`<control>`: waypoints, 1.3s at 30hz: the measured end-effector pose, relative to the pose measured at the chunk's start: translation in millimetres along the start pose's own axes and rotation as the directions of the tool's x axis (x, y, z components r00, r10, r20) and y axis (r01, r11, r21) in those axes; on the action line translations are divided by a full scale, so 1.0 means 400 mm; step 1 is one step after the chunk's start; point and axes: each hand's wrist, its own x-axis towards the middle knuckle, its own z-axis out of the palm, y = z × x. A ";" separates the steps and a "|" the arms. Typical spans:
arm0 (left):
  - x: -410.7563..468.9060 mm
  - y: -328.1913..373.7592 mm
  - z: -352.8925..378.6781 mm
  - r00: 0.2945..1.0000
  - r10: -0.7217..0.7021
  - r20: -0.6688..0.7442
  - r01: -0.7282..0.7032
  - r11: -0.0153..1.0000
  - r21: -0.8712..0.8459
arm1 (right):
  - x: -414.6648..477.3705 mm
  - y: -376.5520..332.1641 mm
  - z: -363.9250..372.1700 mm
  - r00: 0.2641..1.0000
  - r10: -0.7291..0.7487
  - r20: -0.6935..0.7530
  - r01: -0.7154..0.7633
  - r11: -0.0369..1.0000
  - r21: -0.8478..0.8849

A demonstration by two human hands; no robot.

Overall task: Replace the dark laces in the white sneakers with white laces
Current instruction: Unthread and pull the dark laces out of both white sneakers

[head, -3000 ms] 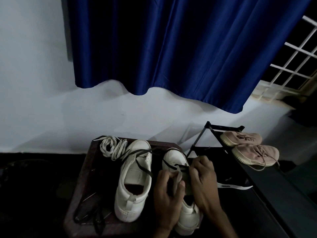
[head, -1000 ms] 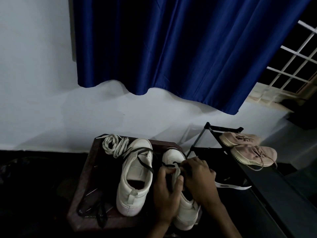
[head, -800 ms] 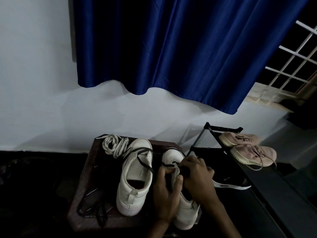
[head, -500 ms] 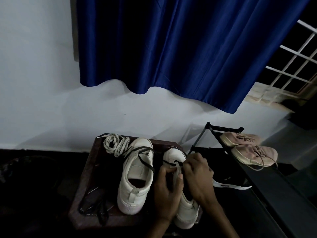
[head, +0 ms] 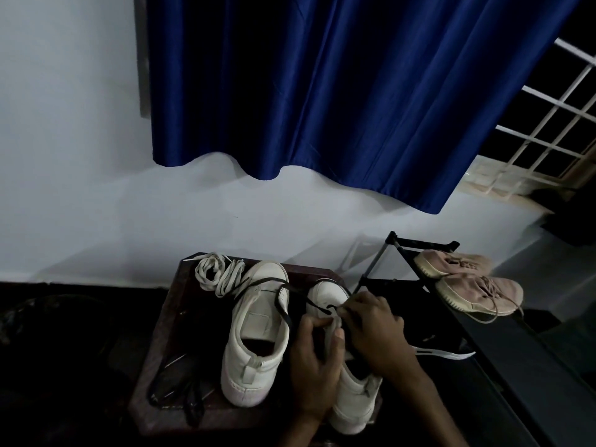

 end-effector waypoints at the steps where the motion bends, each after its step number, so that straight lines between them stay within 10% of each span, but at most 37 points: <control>1: -0.001 0.000 0.000 1.000 -0.004 0.004 0.004 1.000 -0.005 | 0.003 -0.001 0.003 1.000 0.006 0.023 -0.006 1.000 -0.001; 7: 0.000 -0.003 0.003 1.000 -0.007 0.001 0.007 1.000 -0.003 | -0.004 0.004 0.021 0.995 -0.042 -0.087 0.044 0.999 0.014; 10: 0.001 -0.006 0.004 1.000 0.008 -0.007 -0.008 1.000 0.013 | -0.012 0.016 0.019 0.952 -0.057 -0.300 0.154 0.939 0.309; 16: 0.005 -0.005 0.005 1.000 -0.017 0.008 0.018 0.999 -0.043 | -0.049 0.027 0.002 0.899 0.233 -0.371 0.282 0.340 0.897; 21: 0.006 -0.006 0.007 1.000 -0.006 0.012 0.007 0.999 -0.045 | -0.019 0.044 -0.053 0.892 -0.032 -0.451 0.102 0.986 0.131; 29: 0.005 -0.002 0.002 1.000 0.006 0.022 -0.005 1.000 -0.021 | 0.011 0.010 -0.020 0.998 -0.052 0.028 0.054 0.995 -0.082; 33: 0.006 0.004 -0.001 0.999 0.021 0.044 -0.019 0.999 -0.038 | 0.002 0.018 0.008 0.996 -0.078 -0.045 0.075 0.995 -0.067; 39: 0.006 0.009 0.000 0.995 0.077 0.058 -0.077 0.997 -0.005 | -0.016 0.028 0.013 0.910 0.047 -0.412 0.240 0.749 0.617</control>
